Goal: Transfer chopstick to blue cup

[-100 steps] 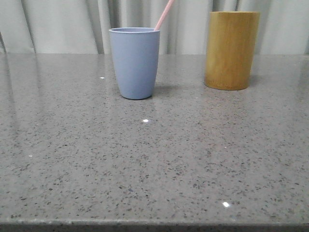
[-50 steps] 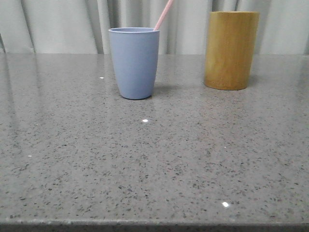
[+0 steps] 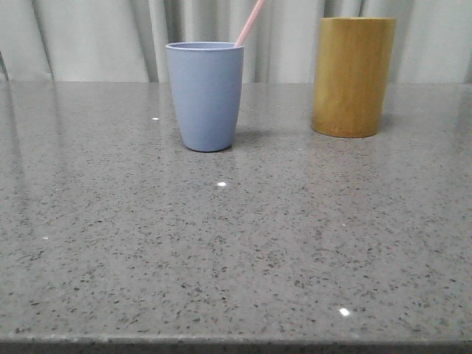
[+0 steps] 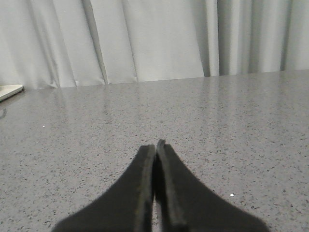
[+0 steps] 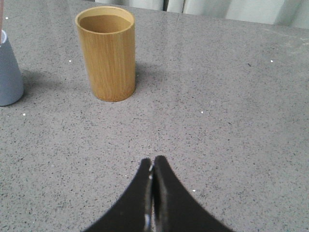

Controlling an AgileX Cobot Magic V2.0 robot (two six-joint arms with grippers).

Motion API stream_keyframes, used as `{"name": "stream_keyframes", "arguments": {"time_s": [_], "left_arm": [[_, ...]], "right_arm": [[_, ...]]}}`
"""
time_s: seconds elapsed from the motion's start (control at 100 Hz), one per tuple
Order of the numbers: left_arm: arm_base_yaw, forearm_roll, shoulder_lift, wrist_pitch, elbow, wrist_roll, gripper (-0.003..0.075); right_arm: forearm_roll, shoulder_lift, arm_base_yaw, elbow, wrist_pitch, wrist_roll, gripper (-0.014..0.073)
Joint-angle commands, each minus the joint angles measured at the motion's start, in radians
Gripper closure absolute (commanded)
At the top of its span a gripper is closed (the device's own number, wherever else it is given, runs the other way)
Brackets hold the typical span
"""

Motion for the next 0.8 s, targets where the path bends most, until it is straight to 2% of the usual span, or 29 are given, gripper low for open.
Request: {"name": "stream_keyframes", "arguments": {"time_s": [0.0,0.21,0.32,0.49,0.61,0.79], "left_arm": [[-0.006,-0.001,-0.034,-0.086,0.011,-0.010,0.0739],[-0.006,-0.001,-0.034,-0.086,0.011,-0.010,0.0739],[-0.006,-0.001,-0.034,-0.086,0.011,-0.010,0.0739],[-0.006,-0.001,-0.034,-0.086,0.011,-0.010,0.0739],[-0.006,-0.001,-0.034,-0.086,0.011,-0.010,0.0739],[-0.006,-0.001,-0.034,-0.086,0.011,-0.010,0.0739]], "right_arm": [[-0.018,0.006,-0.006,-0.025,-0.068,-0.004,0.0715],[-0.052,-0.002,-0.006,-0.001,-0.105,-0.004,0.0715],[-0.051,-0.055,-0.006,0.085,-0.249,-0.004,0.0715],[-0.045,-0.193,-0.014,0.304,-0.499,-0.048,0.0715],[-0.012,-0.303,-0.059,0.445,-0.633,-0.064,0.0715],[0.056,-0.470,-0.179,0.606,-0.687,-0.067,0.0715]]}}
